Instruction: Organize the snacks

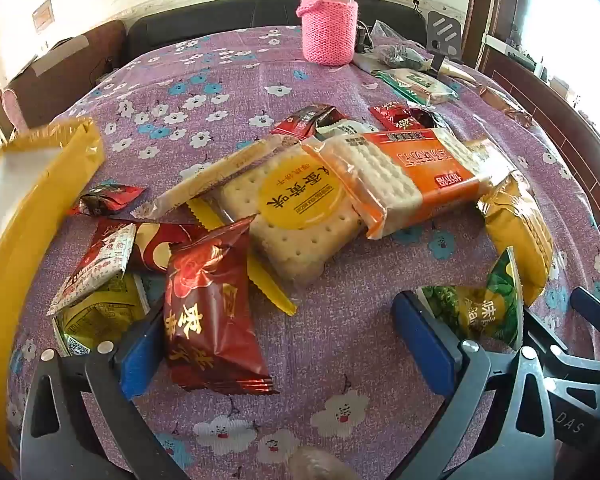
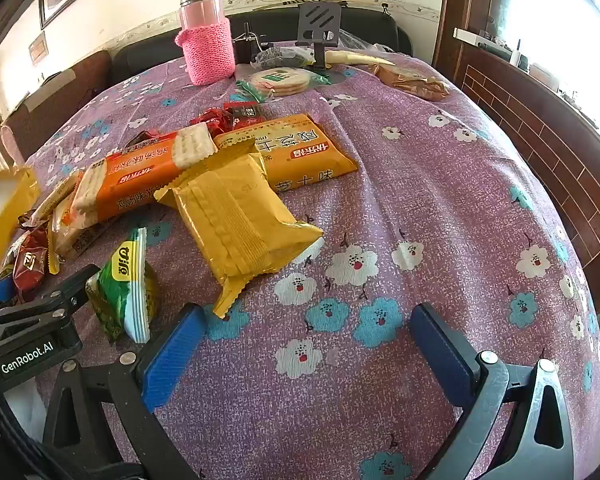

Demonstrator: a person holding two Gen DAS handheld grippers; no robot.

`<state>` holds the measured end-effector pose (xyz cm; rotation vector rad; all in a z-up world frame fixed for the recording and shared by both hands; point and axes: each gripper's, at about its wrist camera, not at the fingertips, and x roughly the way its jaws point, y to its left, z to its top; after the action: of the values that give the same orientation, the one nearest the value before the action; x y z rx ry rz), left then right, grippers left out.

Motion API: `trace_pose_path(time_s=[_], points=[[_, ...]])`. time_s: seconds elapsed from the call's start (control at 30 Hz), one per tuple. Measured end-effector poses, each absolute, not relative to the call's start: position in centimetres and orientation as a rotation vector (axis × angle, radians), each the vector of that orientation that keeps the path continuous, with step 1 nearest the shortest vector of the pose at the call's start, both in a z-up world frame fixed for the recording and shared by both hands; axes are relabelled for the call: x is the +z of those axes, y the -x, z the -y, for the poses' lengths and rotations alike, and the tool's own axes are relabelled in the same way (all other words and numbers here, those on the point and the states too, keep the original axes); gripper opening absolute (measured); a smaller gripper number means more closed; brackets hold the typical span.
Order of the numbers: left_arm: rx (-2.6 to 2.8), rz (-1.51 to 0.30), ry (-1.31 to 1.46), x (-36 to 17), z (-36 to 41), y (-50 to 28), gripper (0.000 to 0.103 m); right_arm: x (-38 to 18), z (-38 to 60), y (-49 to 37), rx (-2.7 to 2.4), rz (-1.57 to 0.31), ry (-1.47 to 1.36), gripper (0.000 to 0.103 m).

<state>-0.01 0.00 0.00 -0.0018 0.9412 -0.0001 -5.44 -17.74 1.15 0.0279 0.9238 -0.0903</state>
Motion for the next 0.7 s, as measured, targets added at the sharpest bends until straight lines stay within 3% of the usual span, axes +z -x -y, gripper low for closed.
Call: trace_pose_path(time_s=[0.7], points=[[0.001,-0.943,-0.001,0.0,0.0,0.0,0.103,1.14,17.73,5.41,-0.092,-0.928,-0.025,0.103]])
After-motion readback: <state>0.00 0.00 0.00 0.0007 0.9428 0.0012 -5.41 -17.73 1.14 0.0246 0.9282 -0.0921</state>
